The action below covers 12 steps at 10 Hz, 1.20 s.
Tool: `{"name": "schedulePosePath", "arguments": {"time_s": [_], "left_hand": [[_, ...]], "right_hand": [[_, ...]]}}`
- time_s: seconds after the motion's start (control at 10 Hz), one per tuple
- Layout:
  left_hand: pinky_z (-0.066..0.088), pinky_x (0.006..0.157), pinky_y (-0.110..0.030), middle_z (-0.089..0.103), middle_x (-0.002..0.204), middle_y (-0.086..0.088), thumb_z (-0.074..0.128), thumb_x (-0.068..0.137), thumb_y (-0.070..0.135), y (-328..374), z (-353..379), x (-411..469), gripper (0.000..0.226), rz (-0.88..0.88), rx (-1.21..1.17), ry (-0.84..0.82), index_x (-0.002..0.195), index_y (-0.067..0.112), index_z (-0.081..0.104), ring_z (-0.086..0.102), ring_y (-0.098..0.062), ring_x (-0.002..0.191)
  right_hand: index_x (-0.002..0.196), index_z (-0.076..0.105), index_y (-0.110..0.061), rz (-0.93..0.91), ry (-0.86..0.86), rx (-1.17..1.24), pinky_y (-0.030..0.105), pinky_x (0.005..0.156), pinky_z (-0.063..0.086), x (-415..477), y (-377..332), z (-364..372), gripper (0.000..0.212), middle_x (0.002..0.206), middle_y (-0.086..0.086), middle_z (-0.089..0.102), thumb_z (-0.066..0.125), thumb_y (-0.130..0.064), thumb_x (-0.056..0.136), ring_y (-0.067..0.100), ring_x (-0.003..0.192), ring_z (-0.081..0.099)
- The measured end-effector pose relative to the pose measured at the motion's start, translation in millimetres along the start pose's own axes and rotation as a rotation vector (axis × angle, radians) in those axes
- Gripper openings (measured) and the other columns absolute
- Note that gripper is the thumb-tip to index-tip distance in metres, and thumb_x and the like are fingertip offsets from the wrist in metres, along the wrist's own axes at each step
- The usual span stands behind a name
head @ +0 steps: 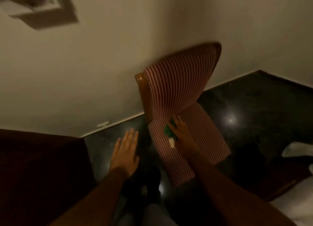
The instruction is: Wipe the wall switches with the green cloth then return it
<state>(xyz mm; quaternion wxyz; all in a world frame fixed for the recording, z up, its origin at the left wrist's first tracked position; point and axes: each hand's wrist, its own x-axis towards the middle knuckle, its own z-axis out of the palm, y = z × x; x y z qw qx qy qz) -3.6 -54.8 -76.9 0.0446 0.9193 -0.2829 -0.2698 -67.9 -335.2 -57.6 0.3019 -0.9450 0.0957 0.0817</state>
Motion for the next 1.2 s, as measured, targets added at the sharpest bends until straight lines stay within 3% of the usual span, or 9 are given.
{"name": "schedulePosePath", "arguments": {"time_s": [0.1,0.2,0.4,0.5,0.7,0.8,1.0,1.2], "left_hand": [[-0.008,0.137,-0.045,-0.027,0.181,0.000,0.055,0.104,0.036,8,38,12,0.105,-0.034,0.011,-0.077,0.170,0.023,-0.025,-0.028,-0.019,0.166],[-0.006,0.137,-0.046,-0.015,0.185,-0.001,0.059,0.104,0.032,18,55,29,0.100,-0.042,-0.019,-0.056,0.177,0.019,-0.009,-0.016,-0.021,0.171],[-0.010,0.137,-0.046,-0.018,0.185,-0.001,0.055,0.110,0.032,24,70,66,0.095,-0.042,-0.022,-0.029,0.177,0.019,-0.011,-0.022,-0.020,0.170],[-0.012,0.136,-0.046,-0.017,0.185,0.000,0.049,0.113,0.033,19,74,86,0.088,-0.046,-0.052,-0.002,0.178,0.019,-0.008,-0.021,-0.019,0.170],[-0.013,0.136,-0.045,-0.014,0.186,-0.001,0.037,0.115,0.042,6,88,107,0.080,-0.067,-0.020,0.044,0.178,0.019,-0.007,-0.017,-0.020,0.171],[-0.017,0.133,-0.043,-0.014,0.186,-0.001,0.035,0.115,0.046,4,88,103,0.080,-0.060,0.001,0.051,0.178,0.020,-0.008,-0.017,-0.020,0.171],[-0.008,0.137,-0.045,-0.005,0.187,-0.003,0.038,0.117,0.049,1,62,70,0.078,-0.130,-0.009,0.124,0.179,0.019,0.001,-0.007,-0.021,0.173],[-0.006,0.140,-0.046,-0.012,0.185,0.001,0.021,0.114,0.053,-12,-2,31,0.075,-0.110,0.017,0.240,0.177,0.021,-0.004,-0.016,-0.017,0.170]], "right_hand": [[0.162,0.041,-0.011,0.051,-0.113,-0.037,0.052,0.137,0.013,8,33,34,0.059,0.177,0.014,0.013,0.059,-0.008,0.105,0.029,0.164,0.003],[0.165,0.034,-0.015,0.095,-0.179,-0.074,0.048,0.136,0.012,32,53,64,0.060,0.178,0.014,0.007,0.056,-0.018,0.109,0.033,0.167,0.002],[0.170,0.018,-0.020,0.233,-0.218,-0.168,0.046,0.136,0.008,69,88,120,0.073,0.179,0.013,-0.003,0.054,-0.016,0.106,0.034,0.167,-0.004],[0.171,0.010,-0.021,0.281,-0.299,-0.222,0.045,0.135,-0.003,74,106,138,0.079,0.178,0.012,-0.010,0.054,-0.016,0.106,0.033,0.167,-0.011],[0.170,-0.009,-0.028,0.302,-0.345,-0.312,0.057,0.135,0.001,72,106,159,0.090,0.176,0.013,-0.021,0.054,-0.039,0.107,0.036,0.166,-0.014],[0.170,-0.010,-0.025,0.290,-0.360,-0.342,0.061,0.134,-0.001,66,101,153,0.093,0.176,0.014,-0.022,0.049,-0.056,0.105,0.038,0.165,-0.015],[0.171,-0.002,-0.021,0.233,-0.285,-0.353,0.062,0.133,0.002,48,63,129,0.098,0.178,0.014,-0.013,0.045,-0.071,0.101,0.038,0.166,-0.010],[0.171,0.000,-0.023,0.121,-0.063,-0.349,0.060,0.134,0.011,37,4,88,0.094,0.179,0.011,-0.010,0.039,-0.072,0.101,0.035,0.167,-0.005]]}}
